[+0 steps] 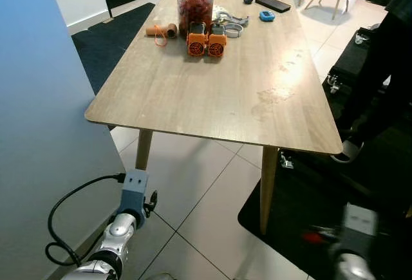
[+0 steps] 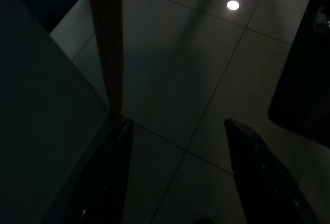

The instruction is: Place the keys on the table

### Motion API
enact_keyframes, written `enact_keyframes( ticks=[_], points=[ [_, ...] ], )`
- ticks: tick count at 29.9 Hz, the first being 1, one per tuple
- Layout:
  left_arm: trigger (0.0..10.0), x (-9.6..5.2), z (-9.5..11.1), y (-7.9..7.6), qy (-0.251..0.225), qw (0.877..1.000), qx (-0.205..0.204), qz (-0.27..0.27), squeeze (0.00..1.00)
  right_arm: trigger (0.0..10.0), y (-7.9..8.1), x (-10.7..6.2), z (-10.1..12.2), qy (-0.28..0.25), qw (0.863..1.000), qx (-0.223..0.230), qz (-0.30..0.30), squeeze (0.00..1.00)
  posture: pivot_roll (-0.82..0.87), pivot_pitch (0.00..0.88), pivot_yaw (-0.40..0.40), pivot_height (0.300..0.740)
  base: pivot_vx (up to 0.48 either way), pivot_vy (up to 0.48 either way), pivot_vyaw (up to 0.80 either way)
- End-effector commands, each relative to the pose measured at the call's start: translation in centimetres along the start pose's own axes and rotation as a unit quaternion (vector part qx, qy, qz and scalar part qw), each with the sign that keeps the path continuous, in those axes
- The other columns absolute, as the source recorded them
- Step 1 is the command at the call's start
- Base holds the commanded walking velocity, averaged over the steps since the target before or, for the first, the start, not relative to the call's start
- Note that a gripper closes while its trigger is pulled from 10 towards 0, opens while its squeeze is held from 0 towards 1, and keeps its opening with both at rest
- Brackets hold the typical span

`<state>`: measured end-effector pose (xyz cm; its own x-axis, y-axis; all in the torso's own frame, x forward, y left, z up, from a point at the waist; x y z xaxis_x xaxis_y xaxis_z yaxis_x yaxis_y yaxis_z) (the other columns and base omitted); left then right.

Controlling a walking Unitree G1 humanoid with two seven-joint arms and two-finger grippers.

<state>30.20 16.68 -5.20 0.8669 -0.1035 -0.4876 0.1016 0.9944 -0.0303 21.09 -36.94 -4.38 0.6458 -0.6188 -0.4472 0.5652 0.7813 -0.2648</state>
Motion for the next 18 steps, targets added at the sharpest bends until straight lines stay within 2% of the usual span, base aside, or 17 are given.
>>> enact_keyframes(
  ticks=[1, 2, 3, 4, 6, 7, 8, 9, 10, 12, 13, 14, 16, 17, 18],
  points=[
    [10.0, -0.2, -0.5, -0.2, 0.005, 1.0, 0.003, -0.005, 0.0, 10.0, -3.0, 0.7, 2.3, -0.037, 0.997, 0.032, -0.054, 0.0, 0.0, 0.042, 0.008, 0.74, 0.0, 0.0, 0.0],
    [10.0, -0.2, -0.5, -0.2, 0.005, 1.0, 0.003, -0.005, 0.0, 10.0, -3.0, 0.7, 2.3, -0.037, 0.997, 0.032, -0.054, 0.0, 0.0, 0.042, 0.008, 0.74, 0.0, 0.0, 0.0],
    [10.0, -0.1, -0.4, -0.4, 0.004, 1.0, 0.003, -0.007, 0.0, 10.0, -7.4, 1.4, 6.4, -0.088, 0.986, 0.071, -0.125, 0.0, 0.0, 0.04, 0.005, 0.74, 0.0, 0.0, 0.0],
    [10.0, -0.1, -0.4, -0.4, 0.004, 1.0, 0.002, -0.007, 0.0, 10.0, -8.6, 1.5, 7.8, -0.104, 0.98, 0.086, -0.145, 0.0, 0.0, 0.04, 0.005, 0.74, 0.0, 0.0, 0.0],
    [10.0, -0.1, -0.4, -0.5, 0.003, 1.0, 0.001, -0.008, 0.0, 10.0, -9.8, 1.7, 10.5, -0.139, 0.971, 0.11, -0.163, 0.0, 0.0, 0.04, 0.005, 0.74, 0.0, 0.0, 0.0],
    [10.0, -0.1, -0.4, -0.5, 0.003, 1.0, 0.001, -0.008, 0.0, 10.0, -9.8, 1.7, 10.5, -0.139, 0.971, 0.11, -0.163, 0.0, 0.0, 0.04, 0.005, 0.74, 0.0, 0.0, 0.0],
    [10.0, -0.1, -0.4, -0.5, 0.003, 1.0, 0.001, -0.008, 0.0, 10.0, -10.0, 1.9, 12.3, -0.157, 0.967, 0.12, -0.162, 0.0, 0.0, 0.039, 0.004, 0.74, 0.0, 0.0, 0.0],
    [10.0, -0.1, -0.3, -0.5, 0.003, 1.0, 0.0, -0.008, 0.0, 10.0, -9.9, 2.1, 14.3, -0.177, 0.963, 0.134, -0.152, 0.0, 0.0, 0.039, 0.001, 0.74, 0.0, 0.0, 0.0],
    [10.0, -0.1, -0.3, -0.5, 0.003, 1.0, 0.0, -0.008, 0.0, 10.0, -9.9, 2.1, 14.3, -0.177, 0.963, 0.134, -0.152, 0.0, 0.0, 0.039, 0.001, 0.74, 0.0, 0.0, 0.0],
    [10.0, 0.0, -0.2, -0.6, 0.002, 1.0, -0.001, -0.009, 0.0, 10.0, -8.9, 2.3, 18.1, -0.211, 0.959, 0.144, -0.119, 0.0, 0.0, 0.039, 0.0, 0.74, 0.0, 0.0, 0.0],
    [10.0, 0.0, -0.2, -0.6, 0.002, 1.0, -0.001, -0.009, 0.0, 10.0, -8.9, 2.3, 18.1, -0.211, 0.959, 0.144, -0.119, 0.0, 0.0, 0.039, 0.0, 0.74, 0.0, 0.0, 0.0],
    [10.0, 0.0, -0.2, -0.6, 0.001, 1.0, -0.002, -0.009, 0.0, 10.0, -8.4, 2.4, 19.4, -0.224, 0.958, 0.144, -0.103, 0.0, 0.0, 0.039, 0.0, 0.74, 0.0, 0.0, 0.0],
    [10.0, 0.0, -0.1, -0.5, 0.001, 1.0, -0.003, -0.008, 0.0, 10.0, -6.2, 2.5, 23.0, -0.249, 0.957, 0.141, -0.048, 0.0, 0.0, 0.038, 0.001, 0.74, 0.0, 0.0, 0.0],
    [10.0, 0.0, -0.1, -0.5, 0.001, 1.0, -0.003, -0.008, 0.0, 10.0, -6.2, 2.5, 23.0, -0.249, 0.957, 0.141, -0.048, 0.0, 0.0, 0.038, 0.001, 0.74, 0.0, 0.0, 0.0],
    [10.0, 0.1, 0.0, -0.6, 0.0, 1.0, -0.004, -0.01, 0.0, 10.0, -2.7, 2.3, 26.2, -0.264, 0.957, 0.117, 0.019, 0.0, 0.0, 0.039, 0.001, 0.74, 0.0, 0.0, 0.0]
  ],
)
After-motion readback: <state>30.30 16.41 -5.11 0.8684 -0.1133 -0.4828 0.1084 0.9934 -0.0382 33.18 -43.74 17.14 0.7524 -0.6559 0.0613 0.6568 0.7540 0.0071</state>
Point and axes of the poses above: a point about 5 cm out from each wrist's last joint towards the gripper, its own x axis pointing out of the wrist towards the gripper, its own z axis along the axis of the wrist's last joint, y = z × x, the point moved 5 cm from there along x, pointing out of the wrist towards the gripper, and after that the axes turned 6 degrees about -x, right-handed, at the moved point
